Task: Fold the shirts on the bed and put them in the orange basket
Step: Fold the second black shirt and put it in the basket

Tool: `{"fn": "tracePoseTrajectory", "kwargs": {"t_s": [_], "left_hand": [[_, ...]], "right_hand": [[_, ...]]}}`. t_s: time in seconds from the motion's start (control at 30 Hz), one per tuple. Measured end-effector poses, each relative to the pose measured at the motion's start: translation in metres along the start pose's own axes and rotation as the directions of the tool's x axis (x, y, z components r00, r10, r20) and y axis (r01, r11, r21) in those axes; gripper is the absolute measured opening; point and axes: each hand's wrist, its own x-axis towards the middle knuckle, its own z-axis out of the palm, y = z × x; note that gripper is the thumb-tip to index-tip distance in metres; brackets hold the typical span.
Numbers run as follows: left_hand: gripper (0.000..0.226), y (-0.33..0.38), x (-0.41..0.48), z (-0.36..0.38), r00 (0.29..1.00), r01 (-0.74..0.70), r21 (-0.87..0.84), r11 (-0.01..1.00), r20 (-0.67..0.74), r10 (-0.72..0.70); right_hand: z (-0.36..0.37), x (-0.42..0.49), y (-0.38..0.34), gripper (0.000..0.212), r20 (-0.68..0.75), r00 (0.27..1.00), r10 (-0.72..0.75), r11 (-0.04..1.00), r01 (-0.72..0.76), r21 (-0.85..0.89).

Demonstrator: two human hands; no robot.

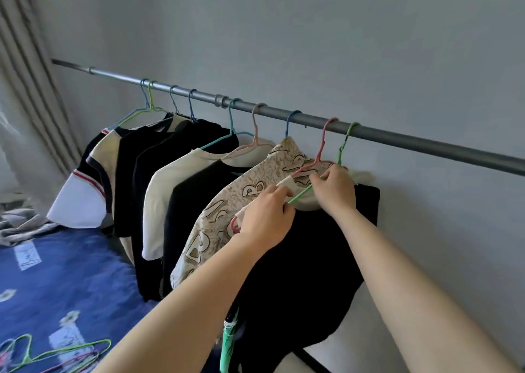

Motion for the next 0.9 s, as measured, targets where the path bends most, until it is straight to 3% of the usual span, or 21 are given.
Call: {"fn": "tracePoseTrajectory", "kwargs": {"t_s": [0.1,0.2,0.27,0.33,0.4,0.5,0.6,0.73,0.8,0.9], "left_hand": [[0.039,0.003,0.011,0.021,0.997,0.082,0.040,0.996,0.002,-0.082],[0.044,0.004,0.017,0.032,0.987,0.154,0.072,0.986,0.027,-0.156],[0.047,0.005,0.019,0.037,0.968,0.235,0.093,0.968,0.072,-0.242],[0.047,0.007,0.019,0.042,0.940,0.322,0.083,0.943,0.088,-0.329],[0.040,0.011,0.018,0.046,0.916,0.390,0.027,0.920,0.087,-0.391],[0.028,0.015,0.018,0.049,0.925,0.377,-0.015,0.926,0.050,-0.376],[0.027,0.017,0.020,0.041,0.943,0.321,-0.034,0.946,-0.078,-0.323],[0.023,0.013,0.016,0.023,0.912,0.341,-0.050,0.939,-0.224,-0.343],[0.020,0.001,0.002,0.017,0.892,0.342,-0.079,0.936,-0.286,-0.350],[0.017,-0.024,-0.030,0.008,0.869,0.366,-0.065,0.928,-0.334,-0.366]], "right_hand": [[0.010,0.023,0.010,0.046,0.064,0.985,0.161,0.954,-0.172,0.245],[0.013,0.036,0.007,0.034,0.155,0.928,0.337,0.728,-0.362,0.582],[0.013,0.040,0.007,0.023,0.269,0.873,0.408,0.569,-0.473,0.673],[0.012,0.042,0.013,0.016,0.354,0.837,0.418,0.496,-0.537,0.682],[0.007,0.045,0.017,0.008,0.395,0.843,0.366,0.479,-0.535,0.696],[-0.004,0.050,0.019,0.014,0.411,0.889,0.201,0.399,-0.458,0.794],[-0.016,0.049,0.014,0.013,0.402,0.912,0.085,0.331,-0.407,0.851],[-0.025,0.033,-0.002,0.018,0.428,0.901,-0.066,0.240,-0.402,0.884],[-0.021,0.017,-0.009,0.021,0.441,0.889,-0.125,0.246,-0.403,0.882],[0.001,-0.017,-0.022,0.023,0.417,0.897,-0.148,0.355,-0.346,0.868]]}}
